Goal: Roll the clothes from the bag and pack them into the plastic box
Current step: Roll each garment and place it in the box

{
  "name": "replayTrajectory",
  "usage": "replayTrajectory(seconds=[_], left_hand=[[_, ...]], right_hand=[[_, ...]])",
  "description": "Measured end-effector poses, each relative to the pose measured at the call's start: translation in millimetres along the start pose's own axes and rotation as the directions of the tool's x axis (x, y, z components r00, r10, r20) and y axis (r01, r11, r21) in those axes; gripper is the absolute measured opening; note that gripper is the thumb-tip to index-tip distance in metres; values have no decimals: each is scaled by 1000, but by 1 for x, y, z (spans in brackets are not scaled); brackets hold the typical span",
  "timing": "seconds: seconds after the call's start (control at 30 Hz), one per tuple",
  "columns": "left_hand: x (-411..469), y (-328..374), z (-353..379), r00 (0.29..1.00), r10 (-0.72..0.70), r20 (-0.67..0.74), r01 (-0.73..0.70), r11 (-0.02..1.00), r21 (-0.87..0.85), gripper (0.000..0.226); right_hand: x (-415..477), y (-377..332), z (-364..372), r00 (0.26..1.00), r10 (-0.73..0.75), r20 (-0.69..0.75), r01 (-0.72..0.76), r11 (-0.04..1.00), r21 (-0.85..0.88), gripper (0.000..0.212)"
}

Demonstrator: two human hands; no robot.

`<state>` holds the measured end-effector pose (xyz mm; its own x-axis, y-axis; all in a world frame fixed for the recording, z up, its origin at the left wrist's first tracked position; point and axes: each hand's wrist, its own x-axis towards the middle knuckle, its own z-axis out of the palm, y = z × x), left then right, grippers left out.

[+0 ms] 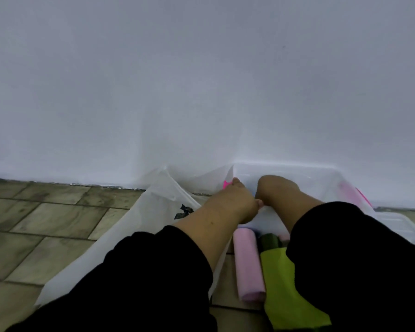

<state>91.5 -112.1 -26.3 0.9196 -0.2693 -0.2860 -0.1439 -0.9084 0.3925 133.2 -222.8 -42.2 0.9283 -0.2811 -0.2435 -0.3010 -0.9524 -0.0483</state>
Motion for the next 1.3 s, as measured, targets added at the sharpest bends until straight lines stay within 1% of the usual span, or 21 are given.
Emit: replayTrajectory(seconds=[0.07, 0.13, 0.2, 0.27, 0.3, 0.37, 0.43, 0.5, 0.57, 0.63, 0.7, 0.77, 0.83, 0.9, 1.0, 1.1, 1.13, 1.17, 1.2, 1.23, 1.3], left_hand=[[-2, -2, 1, 1000, 1, -12, -1, 1000, -27, 85], [-8, -7, 3, 995, 32, -98, -38, 997, -62, 84], [-19, -13, 10, 959, 77, -271, -116, 985, -130, 84], [-35, -18, 24, 889, 120, -442, -222, 957, -186, 75], [-44, -20, 34, 870, 139, -474, -258, 946, -196, 67], [-61, -23, 55, 905, 147, -399, -253, 940, -229, 63], [-68, -23, 73, 957, 82, -278, -158, 951, -266, 77], [-69, -17, 80, 973, -32, -229, -47, 943, -329, 87], [-68, -11, 82, 973, -116, -197, 30, 919, -392, 83], [-69, -9, 85, 977, -169, -131, 104, 909, -403, 73], [-71, -11, 90, 981, -194, -28, 169, 907, -386, 70], [-75, -11, 92, 983, -185, 8, 172, 898, -404, 63], [-77, -7, 89, 983, -183, 10, 167, 871, -462, 51], [-77, -6, 84, 978, -206, 21, 194, 873, -447, 41], [-76, -11, 78, 961, -268, 65, 265, 837, -478, 46], [-87, -21, 69, 933, -326, 153, 350, 716, -604, 57], [-90, -24, 66, 934, -323, 155, 345, 699, -626, 56], [-94, -28, 62, 937, -320, 138, 330, 691, -643, 55], [-97, -31, 58, 940, -321, 114, 311, 673, -672, 53], [-102, -35, 53, 938, -323, 123, 309, 624, -718, 49], [-112, -39, 47, 926, -336, 173, 325, 477, -816, 35]], right_hand=[[-11, 2, -9, 982, -17, -189, 40, 992, 116, 26], [-33, 7, -17, 942, -31, -336, 125, 957, 263, 24], [-61, 18, -19, 925, -32, -379, 200, 889, 413, 21], [-92, 31, -17, 922, -36, -384, 246, 823, 512, 19], [-106, 38, -16, 922, -32, -385, 257, 796, 548, 19], [-130, 51, -14, 935, -30, -354, 255, 751, 609, 17], [-145, 57, -9, 972, -70, -224, 207, 705, 679, 12], [-154, 58, 5, 991, -127, -42, 124, 753, 646, 9], [-158, 56, 20, 985, -151, 79, 84, 834, 545, 22], [-160, 54, 31, 976, -192, 104, 138, 912, 387, 30], [-162, 53, 34, 961, -266, 69, 246, 944, 220, 35], [-162, 52, 34, 938, -341, 54, 335, 937, 98, 36], [-159, 50, 36, 926, -368, 87, 366, 930, 40, 37], [-159, 49, 36, 911, -386, 146, 398, 915, -60, 39], [-159, 51, 35, 898, -378, 227, 418, 893, -166, 38], [-159, 52, 36, 892, -371, 259, 428, 877, -219, 32], [-160, 51, 35, 895, -364, 256, 417, 888, -195, 32], [-162, 50, 35, 910, -353, 220, 380, 920, -95, 32], [-163, 48, 34, 933, -332, 142, 327, 943, 59, 33], [-163, 49, 33, 960, -278, 38, 261, 934, 243, 32], [-171, 44, 31, 966, -164, -202, 238, 868, 436, 23]])
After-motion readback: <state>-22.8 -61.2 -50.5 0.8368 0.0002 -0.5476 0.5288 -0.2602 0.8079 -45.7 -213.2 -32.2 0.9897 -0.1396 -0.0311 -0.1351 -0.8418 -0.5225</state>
